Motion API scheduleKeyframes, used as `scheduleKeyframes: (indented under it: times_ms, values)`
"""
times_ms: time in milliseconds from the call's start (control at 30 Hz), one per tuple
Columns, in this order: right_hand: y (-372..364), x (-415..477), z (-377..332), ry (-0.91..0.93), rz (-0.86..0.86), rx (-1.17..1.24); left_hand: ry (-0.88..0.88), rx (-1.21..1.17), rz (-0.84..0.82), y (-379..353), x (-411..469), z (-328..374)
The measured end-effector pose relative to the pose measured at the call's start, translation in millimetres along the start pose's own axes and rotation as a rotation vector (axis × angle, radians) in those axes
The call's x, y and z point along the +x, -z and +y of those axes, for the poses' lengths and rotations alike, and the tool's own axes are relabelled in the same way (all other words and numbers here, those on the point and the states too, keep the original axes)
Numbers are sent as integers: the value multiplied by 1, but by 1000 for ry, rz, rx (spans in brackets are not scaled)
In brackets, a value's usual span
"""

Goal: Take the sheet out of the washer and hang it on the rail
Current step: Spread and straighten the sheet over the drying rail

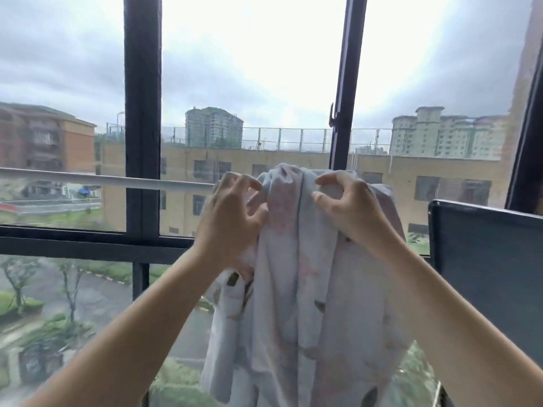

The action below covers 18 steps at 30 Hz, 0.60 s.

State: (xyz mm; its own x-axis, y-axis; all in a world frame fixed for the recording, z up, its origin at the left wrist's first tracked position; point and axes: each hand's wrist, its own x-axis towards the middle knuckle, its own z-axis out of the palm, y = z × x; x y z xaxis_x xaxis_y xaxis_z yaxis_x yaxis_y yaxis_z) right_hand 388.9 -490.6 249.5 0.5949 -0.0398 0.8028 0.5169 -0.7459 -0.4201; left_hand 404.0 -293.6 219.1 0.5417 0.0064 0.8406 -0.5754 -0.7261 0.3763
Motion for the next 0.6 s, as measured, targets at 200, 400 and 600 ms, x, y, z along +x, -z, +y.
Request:
scheduleKeyframes:
  times_ms: [200, 400, 600]
  values:
    - [9, 68, 0, -12, 173, -14, 45, 208, -250, -16, 56, 22]
    - [28, 114, 17, -90, 194, -230, -115, 319, -115, -29, 69, 18]
    - [-3, 95, 33, -96, -411, -318, 12, 0, -149, -23, 85, -3]
